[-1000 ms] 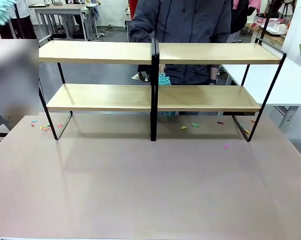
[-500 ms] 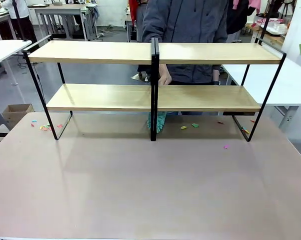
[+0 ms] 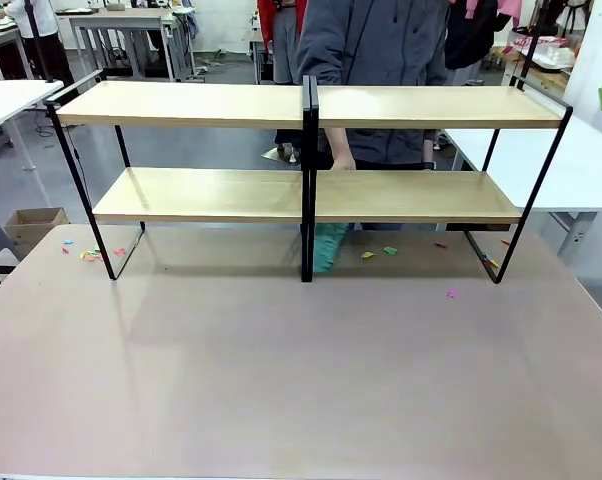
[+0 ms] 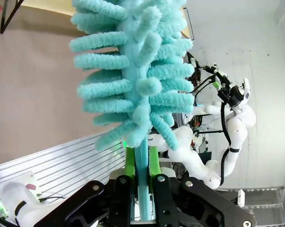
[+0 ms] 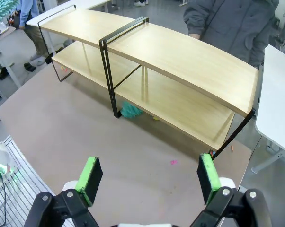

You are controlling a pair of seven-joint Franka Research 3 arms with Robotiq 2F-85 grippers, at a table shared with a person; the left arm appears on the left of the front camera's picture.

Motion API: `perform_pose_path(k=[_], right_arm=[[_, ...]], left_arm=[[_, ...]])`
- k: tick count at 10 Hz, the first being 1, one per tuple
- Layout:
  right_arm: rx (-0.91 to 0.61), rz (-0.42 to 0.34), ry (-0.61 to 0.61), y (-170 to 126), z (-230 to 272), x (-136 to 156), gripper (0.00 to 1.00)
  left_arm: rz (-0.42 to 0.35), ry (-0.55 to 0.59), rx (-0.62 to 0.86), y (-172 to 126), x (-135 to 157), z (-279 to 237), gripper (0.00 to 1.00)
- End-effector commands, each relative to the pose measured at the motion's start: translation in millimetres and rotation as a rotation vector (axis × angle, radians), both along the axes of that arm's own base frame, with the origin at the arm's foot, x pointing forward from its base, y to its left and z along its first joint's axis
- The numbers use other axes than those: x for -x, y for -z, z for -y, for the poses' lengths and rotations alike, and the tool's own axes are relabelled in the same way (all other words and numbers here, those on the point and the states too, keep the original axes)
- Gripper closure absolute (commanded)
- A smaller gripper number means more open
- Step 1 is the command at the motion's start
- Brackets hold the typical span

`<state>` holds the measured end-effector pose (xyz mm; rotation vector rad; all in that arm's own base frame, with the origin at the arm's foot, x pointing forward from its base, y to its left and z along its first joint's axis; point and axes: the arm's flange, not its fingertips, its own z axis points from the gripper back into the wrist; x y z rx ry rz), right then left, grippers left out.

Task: Clean the shelves.
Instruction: Place the Duster on the table.

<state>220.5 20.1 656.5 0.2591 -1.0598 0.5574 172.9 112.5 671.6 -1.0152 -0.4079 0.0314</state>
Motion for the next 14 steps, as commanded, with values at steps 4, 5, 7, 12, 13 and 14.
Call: perform_pose_path(k=[4,5,7,12,13,14], right_arm=[[0.0,0.0,0.0,0.0,0.0,0.0,0.0],[-0.046,-0.035,-0.048,-20.2,-1.7,5.6,0.0],[-0.25,-0.311,-0.168,5.8,-6.4,-12.1,0.0],[-0.581,-0.828,-0.018,120.2,6.0,-68.0,0.0],[-0.589,-0.882,0.014,138.0,17.3,-71.1,0.0],[-0.507,-0.93,0.08,156.0,25.1,-66.7,0.0]], left_arm=[[0.0,-0.001,0.0,0.0,0.1,-0.1,0.88],[-0.019,0.482,-0.163,-7.5,-29.5,23.0,0.88],[-0.029,0.941,-0.308,-3.0,-47.2,47.4,0.88],[-0.103,1.298,-0.392,103.5,-125.4,115.6,0.88],[-0.116,1.27,-0.389,140.4,-149.0,129.9,0.88],[-0.122,1.126,-0.334,169.7,-173.0,138.8,0.88]])
